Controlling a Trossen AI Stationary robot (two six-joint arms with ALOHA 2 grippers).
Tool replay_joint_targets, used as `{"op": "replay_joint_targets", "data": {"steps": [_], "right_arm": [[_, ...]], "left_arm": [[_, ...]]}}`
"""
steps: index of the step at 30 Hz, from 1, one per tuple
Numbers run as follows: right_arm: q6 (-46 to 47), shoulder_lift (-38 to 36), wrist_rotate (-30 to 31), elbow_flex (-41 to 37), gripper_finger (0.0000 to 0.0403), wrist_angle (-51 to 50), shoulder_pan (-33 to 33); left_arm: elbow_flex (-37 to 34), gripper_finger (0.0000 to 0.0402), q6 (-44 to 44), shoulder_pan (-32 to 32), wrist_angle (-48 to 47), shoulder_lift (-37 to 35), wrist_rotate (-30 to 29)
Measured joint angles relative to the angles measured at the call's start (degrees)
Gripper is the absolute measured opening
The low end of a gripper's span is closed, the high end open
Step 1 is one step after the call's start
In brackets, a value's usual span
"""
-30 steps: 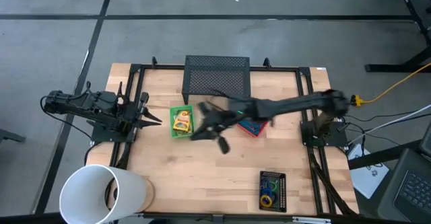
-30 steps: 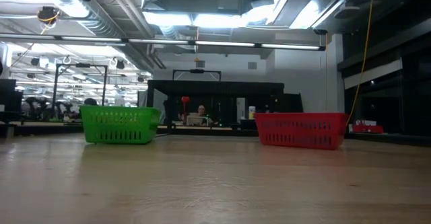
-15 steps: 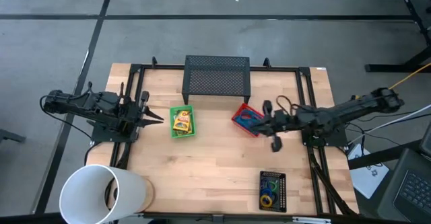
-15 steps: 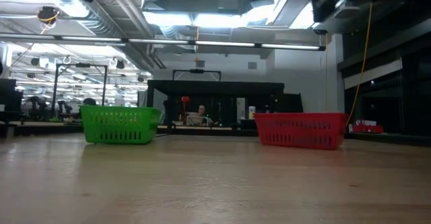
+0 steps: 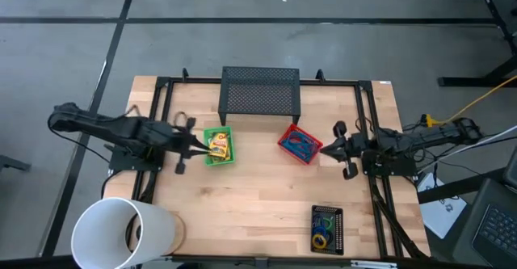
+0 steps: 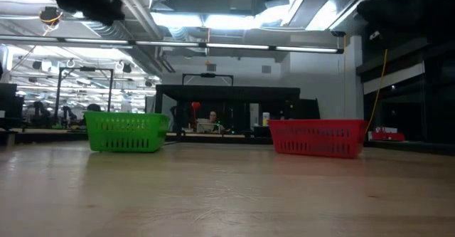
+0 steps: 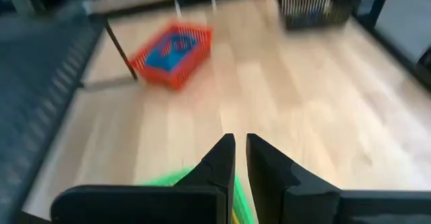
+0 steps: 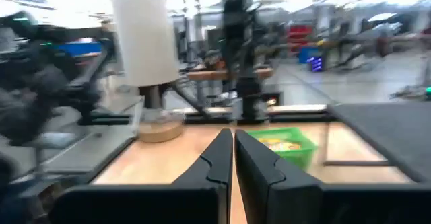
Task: Pick & Place Office Desk Supplies
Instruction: Put the green bin on the shelf
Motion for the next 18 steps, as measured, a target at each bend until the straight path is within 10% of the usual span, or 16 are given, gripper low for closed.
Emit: {"op": "replay_joint_targets", "data": {"steps": [8, 18], "right_arm": [[2.8, -1.8, 18.7, 0.1, 0.0020, 9.7, -0.9], [2.7, -1.7, 24.6, 0.1, 0.0020, 12.6, -1.4]], "left_arm": [[0.0, 0.0039, -0.5, 0.0, 1.0, 11.7, -3.2], [0.0, 0.0095, -36.0, -0.4, -0.7, 14.7, -25.0]]}}
